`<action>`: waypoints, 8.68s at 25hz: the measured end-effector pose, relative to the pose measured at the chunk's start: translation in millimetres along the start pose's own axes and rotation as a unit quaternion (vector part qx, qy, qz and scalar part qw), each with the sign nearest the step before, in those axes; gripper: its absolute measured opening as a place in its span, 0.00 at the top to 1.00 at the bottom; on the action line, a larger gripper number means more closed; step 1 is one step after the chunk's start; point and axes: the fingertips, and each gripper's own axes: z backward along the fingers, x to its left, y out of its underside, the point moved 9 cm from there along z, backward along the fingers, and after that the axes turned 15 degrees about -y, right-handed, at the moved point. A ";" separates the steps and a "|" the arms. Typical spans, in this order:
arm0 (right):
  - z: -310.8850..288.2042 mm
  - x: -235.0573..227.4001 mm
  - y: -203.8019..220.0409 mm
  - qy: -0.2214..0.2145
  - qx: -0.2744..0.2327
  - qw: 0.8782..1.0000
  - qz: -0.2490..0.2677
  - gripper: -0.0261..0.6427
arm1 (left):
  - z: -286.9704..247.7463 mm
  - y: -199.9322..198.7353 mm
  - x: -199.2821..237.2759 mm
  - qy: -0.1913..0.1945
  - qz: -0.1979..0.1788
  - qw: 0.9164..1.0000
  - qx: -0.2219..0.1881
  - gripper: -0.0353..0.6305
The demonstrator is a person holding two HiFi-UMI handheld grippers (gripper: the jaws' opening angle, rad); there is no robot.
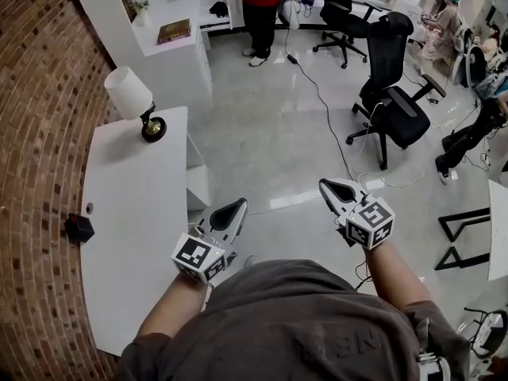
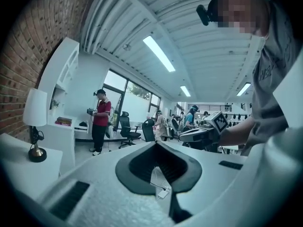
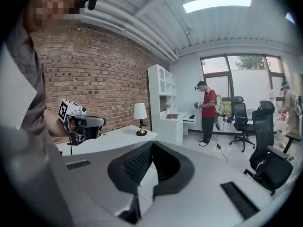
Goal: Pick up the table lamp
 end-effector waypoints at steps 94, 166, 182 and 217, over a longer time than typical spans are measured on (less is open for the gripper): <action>-555.9 -324.9 -131.3 -0.266 0.090 0.955 0.092 0.97 | -214.2 63.7 459.8 -0.386 0.107 0.916 0.019 0.65; -667.0 -269.9 -78.6 -0.322 0.119 0.935 0.094 0.97 | -247.1 77.0 598.5 -0.454 -0.071 0.886 0.064 0.80; -633.8 -312.1 -101.1 -0.283 0.086 0.952 0.084 0.97 | -305.2 27.0 564.0 -0.386 -0.103 0.916 0.049 0.80; -366.9 -472.3 -128.1 -0.064 0.000 0.997 0.035 0.97 | -523.6 -75.6 353.4 -0.125 -0.183 0.975 0.030 0.80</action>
